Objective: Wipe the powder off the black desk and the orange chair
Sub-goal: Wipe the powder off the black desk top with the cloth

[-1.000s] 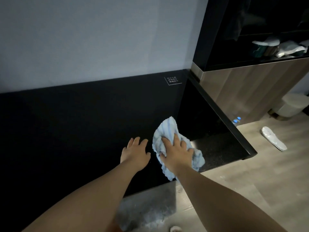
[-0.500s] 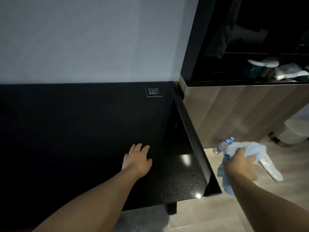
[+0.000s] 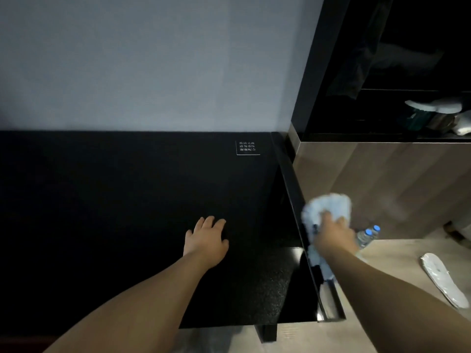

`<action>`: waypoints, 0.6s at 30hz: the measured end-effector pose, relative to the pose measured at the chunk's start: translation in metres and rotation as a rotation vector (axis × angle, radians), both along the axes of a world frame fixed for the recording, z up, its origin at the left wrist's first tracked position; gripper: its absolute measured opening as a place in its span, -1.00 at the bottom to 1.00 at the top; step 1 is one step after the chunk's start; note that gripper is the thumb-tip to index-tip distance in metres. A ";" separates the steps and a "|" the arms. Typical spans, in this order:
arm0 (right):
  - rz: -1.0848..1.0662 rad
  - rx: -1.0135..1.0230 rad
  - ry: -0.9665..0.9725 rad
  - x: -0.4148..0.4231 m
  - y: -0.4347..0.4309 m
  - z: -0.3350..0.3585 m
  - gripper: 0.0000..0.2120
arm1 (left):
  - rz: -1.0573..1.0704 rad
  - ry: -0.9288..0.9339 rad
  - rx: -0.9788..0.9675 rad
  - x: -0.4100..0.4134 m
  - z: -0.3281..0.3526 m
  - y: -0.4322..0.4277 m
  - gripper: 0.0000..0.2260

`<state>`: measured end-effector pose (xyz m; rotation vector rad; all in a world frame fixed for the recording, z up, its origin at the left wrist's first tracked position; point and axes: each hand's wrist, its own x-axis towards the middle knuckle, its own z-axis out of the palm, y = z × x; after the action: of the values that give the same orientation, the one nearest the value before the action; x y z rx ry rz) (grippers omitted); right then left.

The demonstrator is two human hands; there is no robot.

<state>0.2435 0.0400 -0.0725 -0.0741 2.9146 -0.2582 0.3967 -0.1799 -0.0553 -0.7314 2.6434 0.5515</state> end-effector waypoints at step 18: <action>0.442 -0.675 0.068 0.113 -0.204 0.040 -0.30 | 0.178 0.095 -0.044 0.117 -0.002 -0.130 -0.45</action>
<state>0.3563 -0.1642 -0.0326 -0.8219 2.6352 -1.1451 0.5132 -0.3099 -0.0571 -0.9838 2.7017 0.5901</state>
